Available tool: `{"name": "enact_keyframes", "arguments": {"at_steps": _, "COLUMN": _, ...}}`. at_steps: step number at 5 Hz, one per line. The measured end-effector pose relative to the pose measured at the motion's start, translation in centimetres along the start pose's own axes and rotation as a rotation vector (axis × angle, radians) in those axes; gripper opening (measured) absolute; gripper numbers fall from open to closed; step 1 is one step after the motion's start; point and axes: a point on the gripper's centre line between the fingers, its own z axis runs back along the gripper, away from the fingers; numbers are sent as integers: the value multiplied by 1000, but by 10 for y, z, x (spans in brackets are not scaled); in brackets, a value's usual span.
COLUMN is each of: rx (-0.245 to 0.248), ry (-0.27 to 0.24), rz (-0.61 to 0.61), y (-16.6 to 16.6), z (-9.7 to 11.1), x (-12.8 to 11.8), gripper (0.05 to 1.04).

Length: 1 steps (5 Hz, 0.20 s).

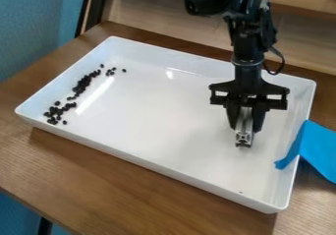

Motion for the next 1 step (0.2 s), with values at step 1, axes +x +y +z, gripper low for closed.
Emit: {"name": "enact_keyframes", "arguments": {"at_steps": 1, "rx": 13, "ry": 42, "rz": 27, "y": 3, "z": 1, "x": -6, "gripper": 781}}
